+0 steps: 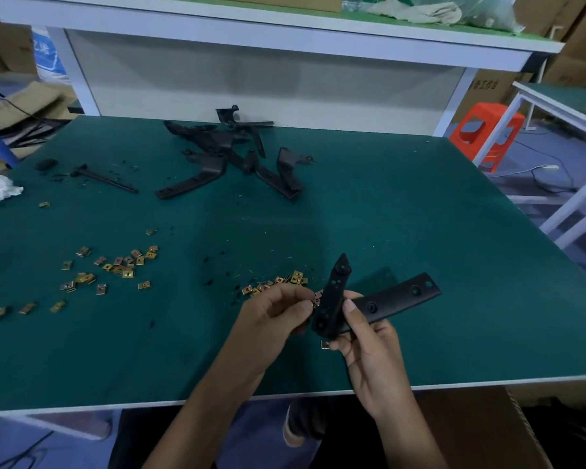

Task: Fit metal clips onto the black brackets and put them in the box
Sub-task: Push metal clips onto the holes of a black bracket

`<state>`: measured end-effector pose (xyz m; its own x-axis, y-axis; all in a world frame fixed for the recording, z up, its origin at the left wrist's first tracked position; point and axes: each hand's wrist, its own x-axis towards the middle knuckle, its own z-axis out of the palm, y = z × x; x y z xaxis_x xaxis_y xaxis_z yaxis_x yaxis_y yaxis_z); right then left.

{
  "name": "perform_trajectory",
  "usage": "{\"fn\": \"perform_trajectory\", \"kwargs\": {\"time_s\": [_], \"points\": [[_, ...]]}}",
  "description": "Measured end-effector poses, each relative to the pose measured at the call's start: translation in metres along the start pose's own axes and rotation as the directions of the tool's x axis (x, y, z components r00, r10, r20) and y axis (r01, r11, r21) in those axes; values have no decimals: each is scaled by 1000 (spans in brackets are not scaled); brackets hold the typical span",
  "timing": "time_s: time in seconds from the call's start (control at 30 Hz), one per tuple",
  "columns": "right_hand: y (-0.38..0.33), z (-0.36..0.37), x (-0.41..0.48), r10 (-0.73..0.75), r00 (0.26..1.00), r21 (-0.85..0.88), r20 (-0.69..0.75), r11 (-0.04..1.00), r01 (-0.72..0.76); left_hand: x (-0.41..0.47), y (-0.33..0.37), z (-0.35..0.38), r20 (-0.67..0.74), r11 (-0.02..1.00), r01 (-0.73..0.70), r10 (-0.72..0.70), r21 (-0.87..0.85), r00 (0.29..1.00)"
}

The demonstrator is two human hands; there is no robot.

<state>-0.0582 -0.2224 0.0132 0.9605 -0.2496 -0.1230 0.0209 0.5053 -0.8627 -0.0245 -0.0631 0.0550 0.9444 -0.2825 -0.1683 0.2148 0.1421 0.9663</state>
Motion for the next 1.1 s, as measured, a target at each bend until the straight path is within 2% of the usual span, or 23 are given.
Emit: {"fn": "perform_trajectory", "kwargs": {"time_s": [0.13, 0.43, 0.63, 0.87, 1.0, 1.1], "points": [[2, -3, 0, -3, 1000, -8, 6, 1000, 3, 1, 2, 2, 18, 1000, 15, -15, 13, 1000], [4, -6, 1, -17, 1000, 1, 19, 1000, 17, 1, 4, 1, 72, 966, 152, -140, -210, 988], [4, -4, 1, -23, 999, -42, 28, 999, 24, 1, 6, -4, 61, 993, 97, -93, -61, 994], [3, -1, -3, 0, 1000, -52, 28, 999, 1, 4, 9, -25, 164, 991, 109, -121, 80, 979], [2, -2, -4, 2, 999, -68, 54, 998, 2, 6, 12, -30, 240, 987, 125, -147, 102, 960], [0, -1, -3, 21, 995, -110, 101, 994, -10, 5, 11, -32, 240, 989, 128, -142, 72, 960]]}}
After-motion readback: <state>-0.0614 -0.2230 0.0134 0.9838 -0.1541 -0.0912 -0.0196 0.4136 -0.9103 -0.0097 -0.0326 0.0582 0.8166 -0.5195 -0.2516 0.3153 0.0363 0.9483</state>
